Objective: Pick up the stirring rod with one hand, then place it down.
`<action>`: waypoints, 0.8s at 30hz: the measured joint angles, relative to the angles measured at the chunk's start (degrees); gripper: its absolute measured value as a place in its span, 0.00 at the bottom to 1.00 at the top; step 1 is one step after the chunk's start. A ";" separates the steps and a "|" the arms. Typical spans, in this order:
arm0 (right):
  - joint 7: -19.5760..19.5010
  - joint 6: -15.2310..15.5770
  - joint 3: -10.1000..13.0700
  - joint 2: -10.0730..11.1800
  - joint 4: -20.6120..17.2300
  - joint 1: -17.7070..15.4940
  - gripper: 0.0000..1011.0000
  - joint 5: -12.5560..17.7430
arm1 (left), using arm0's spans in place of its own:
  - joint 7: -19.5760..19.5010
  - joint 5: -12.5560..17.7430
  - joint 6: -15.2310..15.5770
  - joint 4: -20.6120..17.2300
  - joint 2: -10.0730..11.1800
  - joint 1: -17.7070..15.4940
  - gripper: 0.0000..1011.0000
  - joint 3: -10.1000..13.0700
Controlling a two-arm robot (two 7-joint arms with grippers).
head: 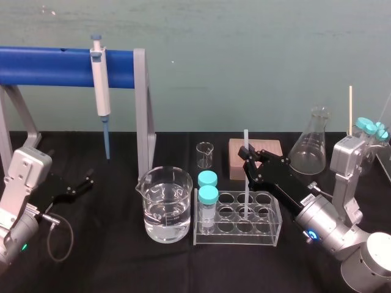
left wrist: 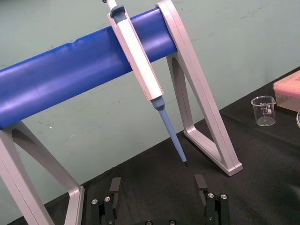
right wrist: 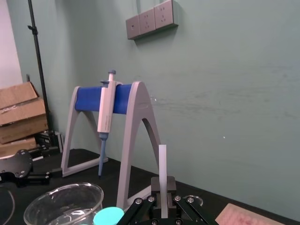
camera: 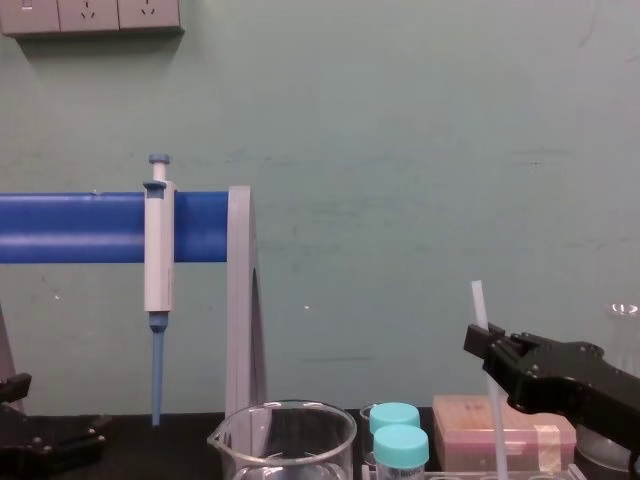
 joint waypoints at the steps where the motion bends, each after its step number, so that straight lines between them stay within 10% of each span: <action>1: -0.05 0.07 0.02 -0.02 0.08 0.01 0.07 -0.11 | 0.00 0.00 0.00 0.00 0.00 0.00 0.99 0.00; 16: -0.97 0.57 0.12 -0.19 0.09 -0.08 0.07 -1.10 | 0.00 0.00 0.00 0.00 0.00 0.00 0.99 0.00; 24: -0.79 0.58 0.08 -0.16 0.05 -0.04 0.28 -0.86 | 0.00 0.00 0.00 0.00 0.00 0.00 0.99 0.00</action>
